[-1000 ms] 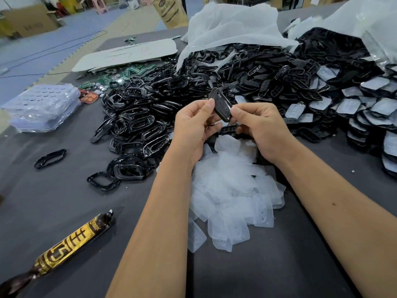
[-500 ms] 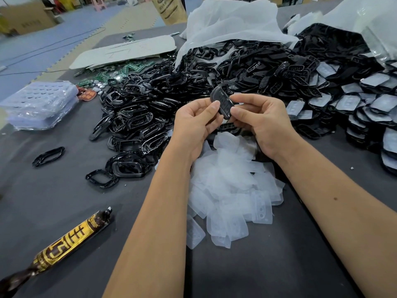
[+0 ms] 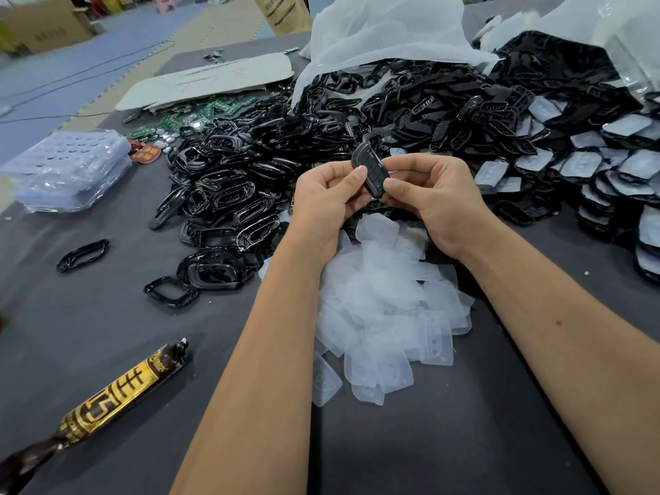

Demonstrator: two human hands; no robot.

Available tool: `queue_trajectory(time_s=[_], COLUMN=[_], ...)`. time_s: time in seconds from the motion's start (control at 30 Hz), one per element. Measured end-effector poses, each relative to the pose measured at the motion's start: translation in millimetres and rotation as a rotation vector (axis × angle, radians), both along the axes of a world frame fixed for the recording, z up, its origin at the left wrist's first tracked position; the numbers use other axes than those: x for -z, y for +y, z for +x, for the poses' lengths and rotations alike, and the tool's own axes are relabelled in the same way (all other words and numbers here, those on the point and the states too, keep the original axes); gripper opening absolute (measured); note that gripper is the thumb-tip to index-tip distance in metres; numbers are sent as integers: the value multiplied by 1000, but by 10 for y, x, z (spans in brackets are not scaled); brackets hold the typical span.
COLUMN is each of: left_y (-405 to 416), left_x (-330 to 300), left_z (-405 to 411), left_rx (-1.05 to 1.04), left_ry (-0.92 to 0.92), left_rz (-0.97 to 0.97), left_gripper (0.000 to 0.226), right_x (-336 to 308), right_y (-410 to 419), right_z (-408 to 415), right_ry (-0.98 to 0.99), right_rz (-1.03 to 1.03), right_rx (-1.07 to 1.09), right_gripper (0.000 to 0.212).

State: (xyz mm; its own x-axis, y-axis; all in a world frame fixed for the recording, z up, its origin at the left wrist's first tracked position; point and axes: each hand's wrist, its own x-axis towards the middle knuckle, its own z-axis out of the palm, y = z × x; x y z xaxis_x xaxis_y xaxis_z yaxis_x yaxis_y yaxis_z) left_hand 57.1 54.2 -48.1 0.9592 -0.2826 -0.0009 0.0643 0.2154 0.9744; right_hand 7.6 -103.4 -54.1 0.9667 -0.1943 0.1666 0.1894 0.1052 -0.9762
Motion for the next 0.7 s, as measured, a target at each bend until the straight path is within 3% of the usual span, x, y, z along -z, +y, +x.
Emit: queue_trajectory(time_s=[0.27,0.7], left_y=[39,69], left_x=[-47,-132], left_z=[-21,-65], left_rx=[27,111], left_ry=[49,-54], left_rz=[-43,62], left_gripper=[12,6], right_x=[-5,-11], right_y=[-9,-56], right_z=[-12,-58], right_ry=[-31,-21], right_rz=[56,199], right_rx=[-10,-63], right_gripper=[34,34])
